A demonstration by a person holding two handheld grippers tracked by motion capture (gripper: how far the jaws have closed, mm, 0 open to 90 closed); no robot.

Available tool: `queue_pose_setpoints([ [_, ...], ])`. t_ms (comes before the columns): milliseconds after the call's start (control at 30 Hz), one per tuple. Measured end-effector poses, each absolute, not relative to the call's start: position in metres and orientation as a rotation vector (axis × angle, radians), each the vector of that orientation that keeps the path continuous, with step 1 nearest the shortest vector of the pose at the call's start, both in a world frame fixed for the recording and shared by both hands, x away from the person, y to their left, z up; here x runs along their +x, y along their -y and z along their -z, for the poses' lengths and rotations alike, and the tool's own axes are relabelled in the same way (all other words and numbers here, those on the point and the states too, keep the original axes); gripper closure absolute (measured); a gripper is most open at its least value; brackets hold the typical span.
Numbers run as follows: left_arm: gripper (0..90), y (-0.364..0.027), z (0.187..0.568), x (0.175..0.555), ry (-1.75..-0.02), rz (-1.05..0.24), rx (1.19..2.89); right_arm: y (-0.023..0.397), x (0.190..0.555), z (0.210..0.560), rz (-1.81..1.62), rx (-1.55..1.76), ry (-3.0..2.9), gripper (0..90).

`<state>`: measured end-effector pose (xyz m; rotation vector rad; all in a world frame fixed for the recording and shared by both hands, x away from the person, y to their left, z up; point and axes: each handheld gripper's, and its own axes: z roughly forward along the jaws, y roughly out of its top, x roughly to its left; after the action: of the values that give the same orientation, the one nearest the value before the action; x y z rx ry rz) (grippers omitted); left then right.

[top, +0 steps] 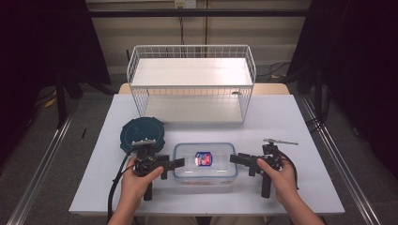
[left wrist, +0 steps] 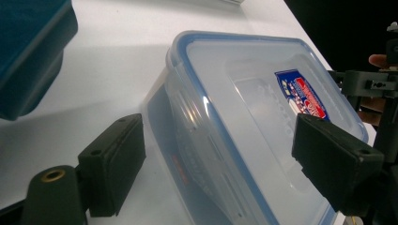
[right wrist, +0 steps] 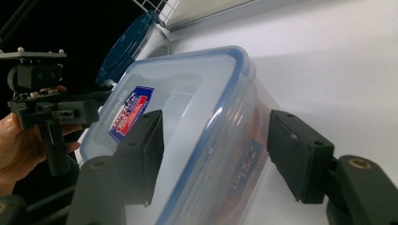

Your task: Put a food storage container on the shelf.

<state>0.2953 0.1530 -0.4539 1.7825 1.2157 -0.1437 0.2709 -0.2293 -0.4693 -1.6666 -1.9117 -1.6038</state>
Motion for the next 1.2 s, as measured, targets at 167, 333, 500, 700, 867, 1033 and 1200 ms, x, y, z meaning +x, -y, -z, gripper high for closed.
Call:
queue_pose_setpoints([
  [167,17.8,-0.152,0.456,0.296,-1.222,0.164,1.777,0.228,0.269,0.474,1.585,-1.685,1.904,35.0],
  [333,20.3,-0.15,0.459,0.296,-1.219,0.196,1.754,0.227,0.268,0.476,1.573,-1.696,1.875,31.6],
  [500,20.1,-0.149,0.464,0.295,-1.245,0.227,1.694,0.226,0.266,0.478,1.556,-1.709,1.833,32.5],
  [700,20.0,-0.143,0.468,0.292,-1.264,0.259,1.654,0.227,0.266,0.48,1.558,-1.707,1.8,32.7],
  [867,18.7,-0.142,0.469,0.29,-1.27,0.253,1.64,0.227,0.265,0.48,1.556,-1.715,1.783,33.9],
  [1033,22.6,-0.145,0.468,0.289,-1.291,0.255,1.611,0.227,0.265,0.481,1.549,-1.715,1.732,39.7],
  [1200,30.1,-0.148,0.467,0.287,-1.314,0.252,1.581,0.227,0.265,0.48,1.537,-1.715,1.697,45.1],
])
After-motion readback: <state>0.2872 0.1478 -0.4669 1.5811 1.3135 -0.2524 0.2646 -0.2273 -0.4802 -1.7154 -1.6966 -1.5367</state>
